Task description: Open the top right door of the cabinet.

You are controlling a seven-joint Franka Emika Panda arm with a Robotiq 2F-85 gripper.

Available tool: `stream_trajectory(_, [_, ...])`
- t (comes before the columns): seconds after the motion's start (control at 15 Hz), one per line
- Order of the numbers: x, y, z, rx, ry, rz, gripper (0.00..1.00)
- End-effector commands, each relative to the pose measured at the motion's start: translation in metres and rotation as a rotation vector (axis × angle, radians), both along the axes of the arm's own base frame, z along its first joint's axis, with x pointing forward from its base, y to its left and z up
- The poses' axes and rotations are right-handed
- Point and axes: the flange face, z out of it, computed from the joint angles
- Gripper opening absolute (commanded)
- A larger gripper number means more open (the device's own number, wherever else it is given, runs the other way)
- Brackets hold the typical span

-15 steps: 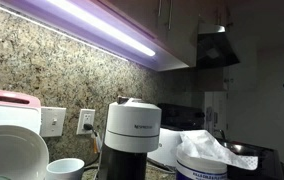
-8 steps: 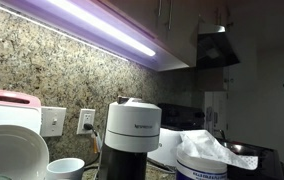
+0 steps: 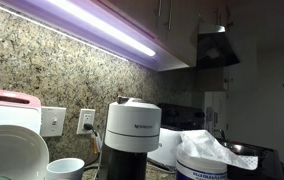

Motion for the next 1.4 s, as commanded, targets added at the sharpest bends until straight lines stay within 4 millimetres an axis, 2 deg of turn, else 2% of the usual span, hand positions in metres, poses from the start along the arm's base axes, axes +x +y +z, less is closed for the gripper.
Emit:
stream_trajectory(0.0, [0.003, -0.012, 0.017, 0.016, -0.154, -0.109, 1.00])
stream_trajectory(0.4, [0.012, -0.038, 0.043, 0.003, -0.411, -0.273, 1.00])
stream_trajectory(0.47, [0.014, -0.035, 0.038, 0.020, -0.339, -0.220, 1.00])
stream_trajectory(0.87, [0.016, -0.039, 0.040, -0.042, -0.397, -0.269, 1.00])
stream_trajectory(1.13, [0.038, -0.050, 0.050, -0.113, -0.451, -0.347, 1.00])
stream_trajectory(1.33, [0.054, -0.050, 0.065, -0.186, -0.533, -0.363, 1.00])
